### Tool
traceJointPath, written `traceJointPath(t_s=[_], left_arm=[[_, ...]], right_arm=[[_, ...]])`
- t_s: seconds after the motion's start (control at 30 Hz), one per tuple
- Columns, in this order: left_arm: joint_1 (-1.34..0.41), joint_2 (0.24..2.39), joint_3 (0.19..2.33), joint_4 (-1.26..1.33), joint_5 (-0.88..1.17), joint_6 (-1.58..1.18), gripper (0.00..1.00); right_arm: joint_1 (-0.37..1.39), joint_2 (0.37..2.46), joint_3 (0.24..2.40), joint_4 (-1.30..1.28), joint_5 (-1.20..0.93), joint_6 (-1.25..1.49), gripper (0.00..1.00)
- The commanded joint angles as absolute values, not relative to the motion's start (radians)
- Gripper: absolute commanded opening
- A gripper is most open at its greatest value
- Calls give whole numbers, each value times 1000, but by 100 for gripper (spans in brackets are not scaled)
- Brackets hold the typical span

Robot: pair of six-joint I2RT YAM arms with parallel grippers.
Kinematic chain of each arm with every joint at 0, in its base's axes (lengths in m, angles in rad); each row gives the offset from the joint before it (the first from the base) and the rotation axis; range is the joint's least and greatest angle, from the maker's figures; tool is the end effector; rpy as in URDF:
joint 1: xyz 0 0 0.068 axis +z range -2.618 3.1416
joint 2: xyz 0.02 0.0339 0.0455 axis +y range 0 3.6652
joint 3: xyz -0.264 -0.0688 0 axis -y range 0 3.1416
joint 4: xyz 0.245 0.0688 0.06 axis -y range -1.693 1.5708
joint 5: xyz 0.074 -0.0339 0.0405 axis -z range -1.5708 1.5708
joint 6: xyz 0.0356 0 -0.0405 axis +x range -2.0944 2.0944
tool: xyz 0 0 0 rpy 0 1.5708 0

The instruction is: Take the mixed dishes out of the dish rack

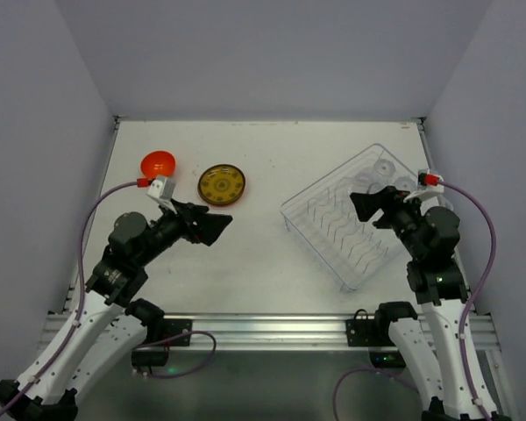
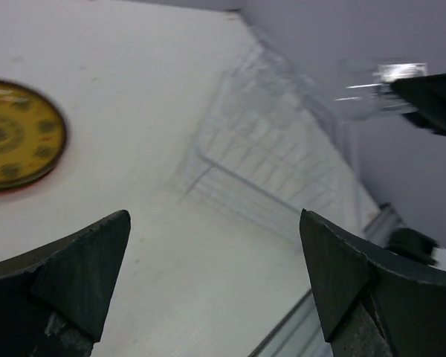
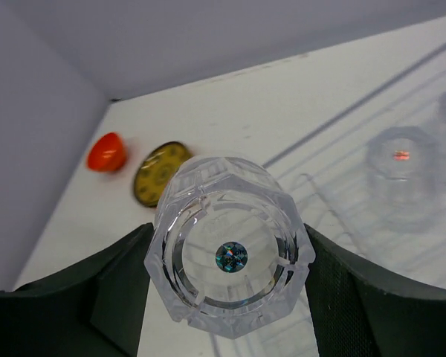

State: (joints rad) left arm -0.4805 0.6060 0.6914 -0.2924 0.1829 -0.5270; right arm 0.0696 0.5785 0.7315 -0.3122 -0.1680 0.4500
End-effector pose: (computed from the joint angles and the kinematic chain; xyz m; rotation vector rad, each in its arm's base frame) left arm 0.1288 -0.0745 0.3221 0.0951 1.8600 -0.8770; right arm 0.1389 0.0157 0.3372 0.2078 1.7444 0.5262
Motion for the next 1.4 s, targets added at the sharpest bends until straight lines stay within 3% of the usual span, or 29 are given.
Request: traceJointPath(t_s=[0.0, 0.07, 0.23, 0.53, 0.73, 0.83, 0.87, 0.97, 1.03, 1.07, 1.1, 1.13, 1.17, 1.2, 1.23, 1.27, 1.3, 1.37], left_arm=[[-489, 620, 491, 450, 671, -837, 100], [-505, 704, 453, 713, 683, -972, 100], [-704, 915, 535, 816, 562, -902, 100], [-839, 1218, 724, 972, 472, -937, 100], [-903, 1307, 795, 1020, 479, -940, 100], [-916, 1308, 782, 1025, 453, -928, 80], [-917, 1308, 775, 1026, 437, -927, 46], [-917, 1310, 767, 1025, 417, -920, 4], [-916, 1312, 769, 1000, 408, -905, 0], [-917, 1309, 772, 973, 379, -891, 0], [-916, 1296, 785, 871, 355, -849, 0], [-916, 1284, 796, 798, 324, -824, 0], [-916, 1270, 808, 704, 217, -793, 0], [-916, 1241, 854, 467, 131, -723, 0], [-916, 1230, 883, 342, 38, -698, 0], [-916, 1226, 914, 207, -191, -687, 0], [-911, 1236, 986, -71, -312, -712, 0], [-885, 1261, 1049, -257, -496, -727, 0]], right_arm=[[69, 551, 671, -50, -641, 641, 23], [71, 534, 595, 150, -769, 789, 23], [86, 526, 482, 478, -828, 989, 22], [95, 575, 472, 566, -885, 1003, 22], [97, 600, 462, 603, -916, 994, 23], [97, 598, 454, 618, -936, 988, 24], [97, 597, 448, 629, -939, 989, 24], [97, 597, 422, 676, -951, 986, 30], [97, 603, 410, 684, -956, 967, 55], [95, 606, 422, 660, -942, 953, 83], [95, 607, 443, 505, -910, 865, 99], [95, 606, 472, 366, -847, 803, 99], [95, 609, 542, 238, -654, 743, 99], [95, 612, 572, 21, -544, 656, 99], [95, 623, 590, -62, -434, 632, 99], [95, 626, 607, -113, -332, 611, 99], [95, 629, 603, -173, -154, 585, 99], [95, 623, 565, -184, -45, 587, 99]])
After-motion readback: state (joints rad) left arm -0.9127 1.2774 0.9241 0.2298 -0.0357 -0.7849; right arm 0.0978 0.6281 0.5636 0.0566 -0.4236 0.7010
